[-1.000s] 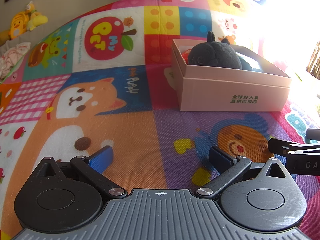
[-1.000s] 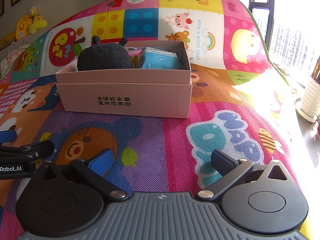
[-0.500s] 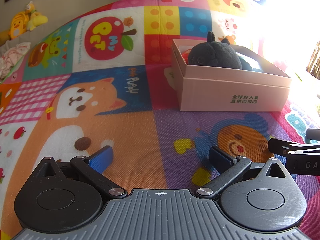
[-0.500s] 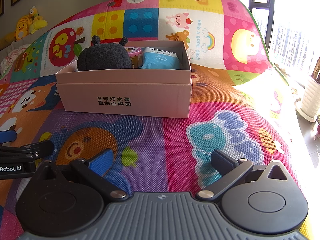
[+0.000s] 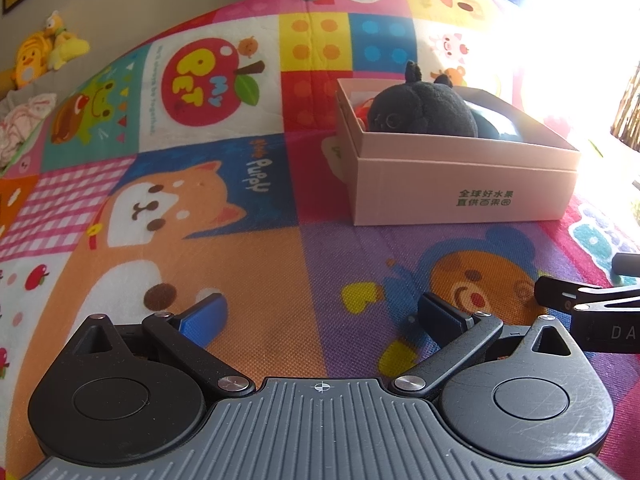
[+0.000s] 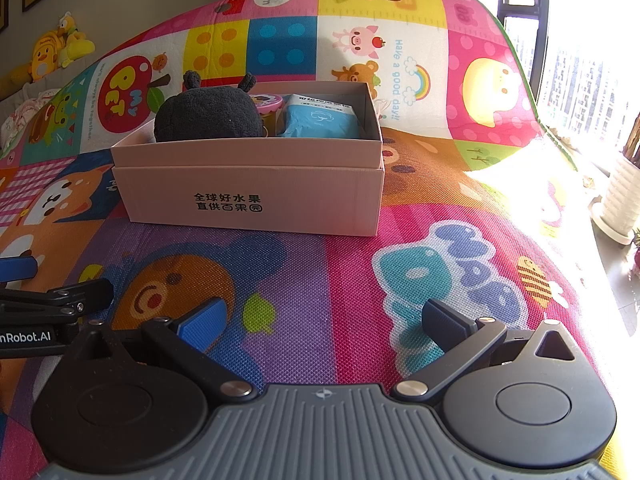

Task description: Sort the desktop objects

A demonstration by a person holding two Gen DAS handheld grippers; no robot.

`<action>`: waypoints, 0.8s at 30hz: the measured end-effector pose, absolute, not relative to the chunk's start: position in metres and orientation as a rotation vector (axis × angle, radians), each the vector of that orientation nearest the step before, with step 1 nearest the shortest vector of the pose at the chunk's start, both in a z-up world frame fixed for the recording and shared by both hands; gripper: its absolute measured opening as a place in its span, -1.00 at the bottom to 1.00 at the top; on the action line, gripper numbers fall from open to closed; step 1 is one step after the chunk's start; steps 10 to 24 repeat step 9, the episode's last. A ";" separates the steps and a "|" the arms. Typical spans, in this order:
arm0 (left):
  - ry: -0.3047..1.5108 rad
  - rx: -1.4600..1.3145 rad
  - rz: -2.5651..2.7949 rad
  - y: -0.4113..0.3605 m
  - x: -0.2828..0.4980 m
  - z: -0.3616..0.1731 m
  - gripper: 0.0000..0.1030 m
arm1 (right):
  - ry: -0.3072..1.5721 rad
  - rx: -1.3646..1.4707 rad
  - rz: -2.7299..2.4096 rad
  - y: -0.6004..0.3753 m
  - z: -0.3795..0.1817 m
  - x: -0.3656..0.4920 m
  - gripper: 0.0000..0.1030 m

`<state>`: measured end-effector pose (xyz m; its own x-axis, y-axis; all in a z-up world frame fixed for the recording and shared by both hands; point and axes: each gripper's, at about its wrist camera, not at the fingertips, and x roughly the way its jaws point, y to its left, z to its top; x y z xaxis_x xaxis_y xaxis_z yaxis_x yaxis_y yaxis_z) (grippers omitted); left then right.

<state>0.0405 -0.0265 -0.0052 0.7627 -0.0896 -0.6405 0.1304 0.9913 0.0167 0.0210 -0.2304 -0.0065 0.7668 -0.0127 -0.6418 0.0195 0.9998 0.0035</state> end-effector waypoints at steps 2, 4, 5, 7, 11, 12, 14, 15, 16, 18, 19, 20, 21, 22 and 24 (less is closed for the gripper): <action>0.729 0.053 -0.135 -0.025 0.042 -0.003 1.00 | 0.697 0.008 -0.018 -0.231 -0.007 0.021 1.00; 0.756 0.066 -0.124 -0.028 0.039 -0.001 1.00 | 0.697 0.010 -0.018 -0.230 -0.007 0.021 1.00; 0.761 0.074 -0.122 -0.030 0.037 0.000 1.00 | 0.697 0.009 -0.018 -0.230 -0.007 0.021 1.00; 0.764 0.065 -0.130 -0.028 0.037 0.000 1.00 | 0.697 0.009 -0.018 -0.230 -0.007 0.021 1.00; 0.755 0.068 -0.143 -0.027 0.035 -0.002 1.00 | 0.697 0.009 -0.018 -0.230 -0.007 0.020 1.00; 0.755 0.068 -0.143 -0.027 0.035 -0.002 1.00 | 0.697 0.009 -0.018 -0.230 -0.007 0.020 1.00; 0.755 0.068 -0.143 -0.027 0.035 -0.002 1.00 | 0.697 0.009 -0.018 -0.230 -0.007 0.020 1.00; 0.755 0.068 -0.143 -0.027 0.035 -0.002 1.00 | 0.697 0.009 -0.018 -0.230 -0.007 0.020 1.00; 0.755 0.068 -0.143 -0.027 0.035 -0.002 1.00 | 0.697 0.009 -0.018 -0.230 -0.007 0.020 1.00; 0.755 0.068 -0.143 -0.027 0.035 -0.002 1.00 | 0.697 0.009 -0.018 -0.230 -0.007 0.020 1.00; 0.755 0.068 -0.143 -0.027 0.035 -0.002 1.00 | 0.697 0.009 -0.018 -0.230 -0.007 0.020 1.00; 0.755 0.068 -0.143 -0.027 0.035 -0.002 1.00 | 0.697 0.009 -0.018 -0.230 -0.007 0.020 1.00; 0.755 0.068 -0.143 -0.027 0.035 -0.002 1.00 | 0.697 0.009 -0.018 -0.230 -0.007 0.020 1.00; 0.755 0.068 -0.143 -0.027 0.035 -0.002 1.00 | 0.697 0.009 -0.018 -0.230 -0.007 0.020 1.00; 0.755 0.068 -0.143 -0.027 0.035 -0.002 1.00 | 0.697 0.009 -0.018 -0.230 -0.007 0.020 1.00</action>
